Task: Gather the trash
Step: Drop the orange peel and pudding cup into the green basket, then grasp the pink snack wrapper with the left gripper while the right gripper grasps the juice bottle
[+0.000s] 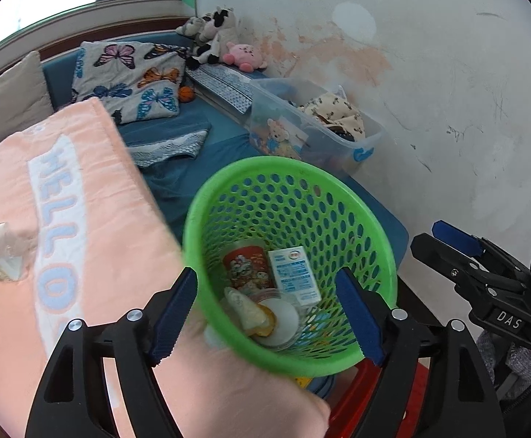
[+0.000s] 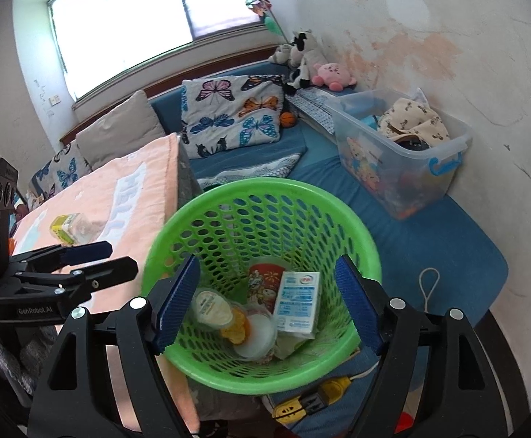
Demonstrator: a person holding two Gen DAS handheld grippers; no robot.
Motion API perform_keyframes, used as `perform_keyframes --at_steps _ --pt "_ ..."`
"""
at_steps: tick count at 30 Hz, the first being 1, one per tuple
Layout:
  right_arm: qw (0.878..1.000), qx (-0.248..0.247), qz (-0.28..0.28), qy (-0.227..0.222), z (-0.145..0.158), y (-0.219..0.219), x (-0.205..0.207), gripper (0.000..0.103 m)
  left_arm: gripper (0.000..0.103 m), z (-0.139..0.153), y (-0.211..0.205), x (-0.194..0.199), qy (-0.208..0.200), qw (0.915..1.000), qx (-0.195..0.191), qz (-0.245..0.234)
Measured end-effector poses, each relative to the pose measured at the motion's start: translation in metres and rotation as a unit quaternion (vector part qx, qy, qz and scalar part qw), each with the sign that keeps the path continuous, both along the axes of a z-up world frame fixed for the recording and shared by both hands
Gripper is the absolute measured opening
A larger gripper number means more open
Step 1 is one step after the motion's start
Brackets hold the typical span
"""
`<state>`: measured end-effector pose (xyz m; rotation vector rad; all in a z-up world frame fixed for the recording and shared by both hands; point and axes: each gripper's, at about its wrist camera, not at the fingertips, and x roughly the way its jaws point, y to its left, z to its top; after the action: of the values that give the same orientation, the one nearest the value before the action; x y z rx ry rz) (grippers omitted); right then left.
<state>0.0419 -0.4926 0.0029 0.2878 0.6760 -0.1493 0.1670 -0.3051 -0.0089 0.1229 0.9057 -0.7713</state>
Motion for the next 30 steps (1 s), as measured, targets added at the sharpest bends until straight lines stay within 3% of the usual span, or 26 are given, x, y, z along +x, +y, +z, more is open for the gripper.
perform_keyframes --at_steps 5,17,30 --pt "1.000 -0.002 0.020 -0.005 0.005 0.019 0.005 0.078 0.076 0.007 0.033 -0.001 -0.019 0.9991 0.018 0.033" --pt "0.995 -0.010 0.096 -0.005 0.013 0.077 0.039 0.080 0.076 0.009 0.135 0.021 -0.009 0.9899 0.020 0.140" --pt "0.972 -0.018 0.234 0.009 0.017 0.171 0.112 0.080 0.076 0.012 0.255 0.036 -0.001 0.9646 0.022 0.263"
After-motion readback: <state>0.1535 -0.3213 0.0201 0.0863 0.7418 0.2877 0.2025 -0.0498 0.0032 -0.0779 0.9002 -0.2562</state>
